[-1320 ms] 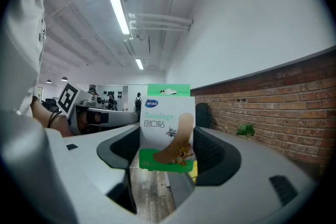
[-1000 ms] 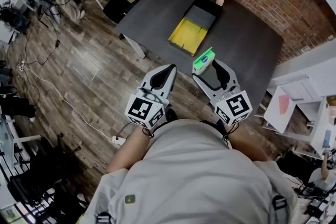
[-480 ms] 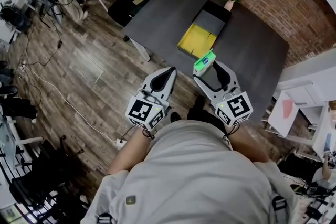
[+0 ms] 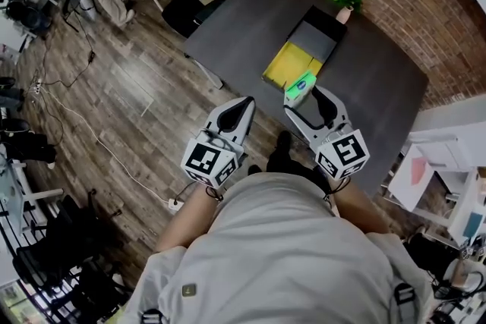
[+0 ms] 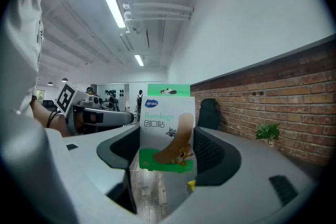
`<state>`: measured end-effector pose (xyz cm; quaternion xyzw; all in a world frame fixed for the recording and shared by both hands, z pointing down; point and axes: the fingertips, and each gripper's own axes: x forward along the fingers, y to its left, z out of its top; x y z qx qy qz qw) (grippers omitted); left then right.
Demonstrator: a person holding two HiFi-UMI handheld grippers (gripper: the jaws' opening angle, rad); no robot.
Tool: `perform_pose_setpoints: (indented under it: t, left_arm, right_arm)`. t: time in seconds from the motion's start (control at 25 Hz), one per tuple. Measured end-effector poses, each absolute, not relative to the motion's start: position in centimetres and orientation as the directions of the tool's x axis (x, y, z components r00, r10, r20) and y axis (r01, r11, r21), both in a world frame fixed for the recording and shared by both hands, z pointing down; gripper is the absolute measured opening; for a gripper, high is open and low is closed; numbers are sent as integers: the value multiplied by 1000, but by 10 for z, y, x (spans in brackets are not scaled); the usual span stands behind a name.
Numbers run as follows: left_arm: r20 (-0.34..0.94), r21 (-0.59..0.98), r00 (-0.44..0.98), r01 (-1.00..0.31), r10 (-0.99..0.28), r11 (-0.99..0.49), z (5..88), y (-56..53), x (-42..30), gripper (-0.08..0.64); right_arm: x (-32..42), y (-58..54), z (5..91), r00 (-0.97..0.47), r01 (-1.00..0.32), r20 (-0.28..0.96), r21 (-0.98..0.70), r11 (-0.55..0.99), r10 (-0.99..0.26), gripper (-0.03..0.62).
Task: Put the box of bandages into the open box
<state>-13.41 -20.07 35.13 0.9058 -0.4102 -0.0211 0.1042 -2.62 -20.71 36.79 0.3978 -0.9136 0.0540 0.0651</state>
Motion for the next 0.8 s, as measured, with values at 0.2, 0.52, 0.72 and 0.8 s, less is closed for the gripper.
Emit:
perform_pose_setpoints:
  t: [0.2,0.52,0.72,0.8]
  left_arm:
    - [67,217,653,-748,-755,-628,361,-235,-122,15]
    - [130,236,650,-753,-748,-614,388,-277,-109,15]
    - [177,253,660,-747,-730,-614,410,-301,-96,15]
    - [196,260,670,-740,-716,-620,419,-308,-88,15]
  right_arm:
    - [-16,-247,380,-687,-720,191,-48,693,-701,310]
    - [-1,-295,401,-692,-708,245,-40,705,-680,310]
    - [12,-321,431,-691,-700,313,-63,711,-652,310]
    - [16,-329,445,-687,-694,354,-65,717,-634,310]
